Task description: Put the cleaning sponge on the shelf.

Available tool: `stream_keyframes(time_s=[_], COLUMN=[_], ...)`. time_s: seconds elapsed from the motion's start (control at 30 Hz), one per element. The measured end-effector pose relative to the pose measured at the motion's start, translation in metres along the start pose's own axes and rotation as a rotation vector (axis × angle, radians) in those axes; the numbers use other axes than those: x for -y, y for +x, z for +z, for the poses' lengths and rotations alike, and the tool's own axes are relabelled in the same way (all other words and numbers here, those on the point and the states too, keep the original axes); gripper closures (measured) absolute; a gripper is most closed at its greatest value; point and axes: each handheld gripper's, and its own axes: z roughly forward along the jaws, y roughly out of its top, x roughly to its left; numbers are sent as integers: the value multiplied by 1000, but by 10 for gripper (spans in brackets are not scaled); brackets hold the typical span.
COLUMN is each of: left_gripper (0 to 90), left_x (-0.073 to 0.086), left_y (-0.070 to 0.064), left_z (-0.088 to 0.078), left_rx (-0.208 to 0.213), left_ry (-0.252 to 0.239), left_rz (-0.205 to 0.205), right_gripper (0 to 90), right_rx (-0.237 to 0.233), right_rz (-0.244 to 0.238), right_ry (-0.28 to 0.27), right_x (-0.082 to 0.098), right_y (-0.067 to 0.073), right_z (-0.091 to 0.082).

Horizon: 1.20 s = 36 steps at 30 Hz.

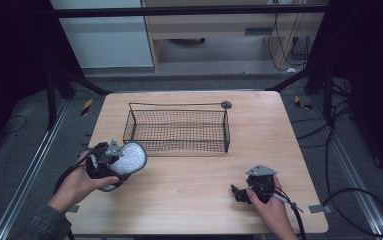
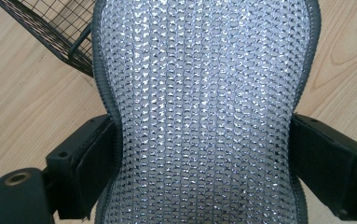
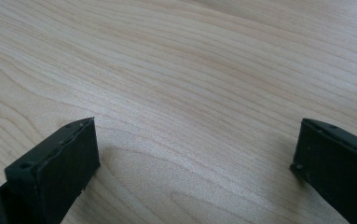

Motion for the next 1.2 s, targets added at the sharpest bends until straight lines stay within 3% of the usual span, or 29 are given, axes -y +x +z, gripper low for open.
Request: stream_keyframes(time_s=[0.3, 0.7, 0.97, 1.2], left_gripper=[107, 112, 111, 111], left_x=[-20, -54, -67, -68], left_y=[13, 24, 29, 30], left_z=[-16, -24, -26, -31], left_rx=[-46, -70, -84, -92], left_ry=[11, -15, -27, -36], left_rz=[63, 109, 111, 119], right_gripper=[3, 4, 4, 3], right_rx=[1, 2, 2, 2], right_rz=[-2, -2, -1, -1], right_ry=[-1, -1, -1, -1], right_x=[0, 0, 0, 0], right_y=[0, 0, 0, 0], right_z=[0, 0, 0, 0])
